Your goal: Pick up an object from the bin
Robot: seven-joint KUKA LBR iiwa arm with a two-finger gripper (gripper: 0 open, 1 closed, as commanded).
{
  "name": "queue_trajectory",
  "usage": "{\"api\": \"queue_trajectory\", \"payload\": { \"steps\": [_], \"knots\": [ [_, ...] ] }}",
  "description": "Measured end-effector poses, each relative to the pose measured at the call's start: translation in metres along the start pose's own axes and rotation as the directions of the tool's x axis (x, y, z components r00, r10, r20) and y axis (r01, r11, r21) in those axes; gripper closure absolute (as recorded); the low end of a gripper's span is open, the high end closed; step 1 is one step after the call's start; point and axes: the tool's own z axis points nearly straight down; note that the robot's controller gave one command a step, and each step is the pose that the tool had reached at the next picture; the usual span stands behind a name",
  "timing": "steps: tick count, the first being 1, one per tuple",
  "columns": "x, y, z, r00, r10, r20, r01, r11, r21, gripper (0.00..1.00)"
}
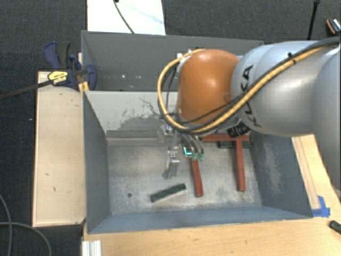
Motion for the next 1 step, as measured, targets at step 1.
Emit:
{"api": "queue_trajectory", "payload": {
  "steps": [1],
  "knots": [
    [0.0103,-0.0412,0.1177,0.993,-0.122,-0.001,0.122,0.993,0.001,0.0]
  ]
}}
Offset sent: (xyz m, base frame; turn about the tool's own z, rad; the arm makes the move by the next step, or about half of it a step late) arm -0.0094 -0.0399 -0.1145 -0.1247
